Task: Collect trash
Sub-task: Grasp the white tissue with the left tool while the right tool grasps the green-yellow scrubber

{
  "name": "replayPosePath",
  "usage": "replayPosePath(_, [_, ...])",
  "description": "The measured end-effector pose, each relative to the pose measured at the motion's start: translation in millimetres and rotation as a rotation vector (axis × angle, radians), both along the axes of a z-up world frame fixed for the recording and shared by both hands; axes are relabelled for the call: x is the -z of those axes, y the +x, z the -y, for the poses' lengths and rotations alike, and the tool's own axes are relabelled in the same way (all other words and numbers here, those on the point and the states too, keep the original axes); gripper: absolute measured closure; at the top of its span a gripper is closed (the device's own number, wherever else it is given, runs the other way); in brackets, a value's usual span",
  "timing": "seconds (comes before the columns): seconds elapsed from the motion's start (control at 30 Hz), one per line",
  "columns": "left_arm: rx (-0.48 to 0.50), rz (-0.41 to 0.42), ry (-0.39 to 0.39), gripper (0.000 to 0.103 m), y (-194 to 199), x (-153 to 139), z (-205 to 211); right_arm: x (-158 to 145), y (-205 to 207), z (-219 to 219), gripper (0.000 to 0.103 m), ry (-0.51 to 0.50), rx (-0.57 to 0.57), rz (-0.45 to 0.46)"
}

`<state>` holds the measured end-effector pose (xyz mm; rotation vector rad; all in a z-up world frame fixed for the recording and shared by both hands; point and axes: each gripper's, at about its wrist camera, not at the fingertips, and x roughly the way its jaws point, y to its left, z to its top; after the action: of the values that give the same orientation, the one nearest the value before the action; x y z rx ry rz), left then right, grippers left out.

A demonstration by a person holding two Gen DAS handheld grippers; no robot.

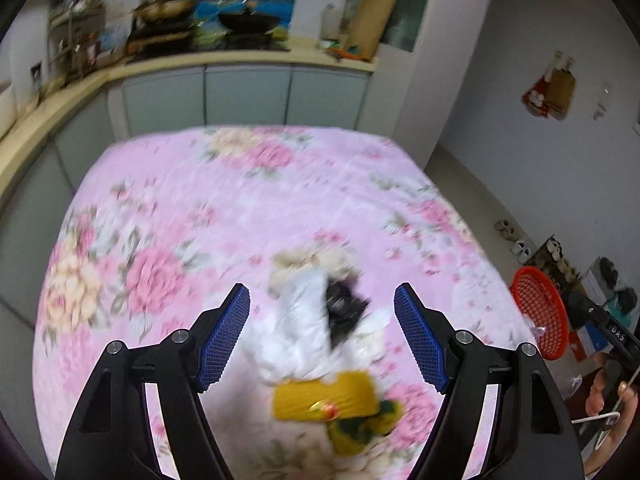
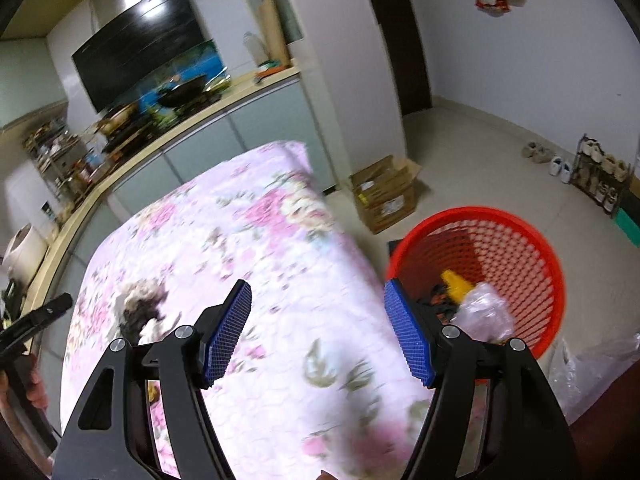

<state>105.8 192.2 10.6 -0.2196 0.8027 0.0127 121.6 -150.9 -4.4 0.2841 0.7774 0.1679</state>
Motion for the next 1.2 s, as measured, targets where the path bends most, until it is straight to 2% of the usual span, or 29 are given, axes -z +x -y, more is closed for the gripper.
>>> replayPosePath(0.27, [0.019, -0.07, -0.058, 0.031, 8.4, 45.4, -6.6, 9.9, -6.2, -37.4, 0.036, -0.011, -0.073, -0.028])
replayPosePath(0.47, [0.04, -0.118, -0.072, 0.031, 18.3, 73.7, -1.7, 16.3, -6.5, -53.9, 0.036, -0.029, -0.103, -0.051])
replayPosePath(0.5, [0.041, -0.122, -0.075, 0.036, 18.6, 76.9, -1.8, 17.5, -6.6, -56.1, 0.036, -0.031, -0.106, -0.055])
replayPosePath(0.63, [0.053, -0.141, -0.089, 0.076, 17.9, 82.9, -5.0, 21.5, -8.0, -62.8, 0.036, -0.035, -0.12, -0.067])
replayPosePath(0.7, [0.045, -0.138, -0.099, 0.087, 15.8, 81.4, -9.7, 23.3, -9.1, -68.1, 0.036, -0.036, -0.132, -0.071])
replayPosePath(0.83, [-0.003, -0.101, -0.083, 0.092, 3.1, 67.7, -22.5, 25.2, -12.8, -83.5, 0.036, -0.034, -0.175, -0.067])
replayPosePath(0.97, [-0.067, -0.079, -0.065, 0.093, -10.1, 51.9, -35.2, 25.6, -17.7, -103.0, 0.036, -0.03, -0.233, -0.053])
replayPosePath(1.2, [-0.177, -0.051, -0.005, 0.093, -31.3, 33.6, -53.0, 33.4, -34.3, -162.2, 0.037, -0.036, -0.4, -0.051])
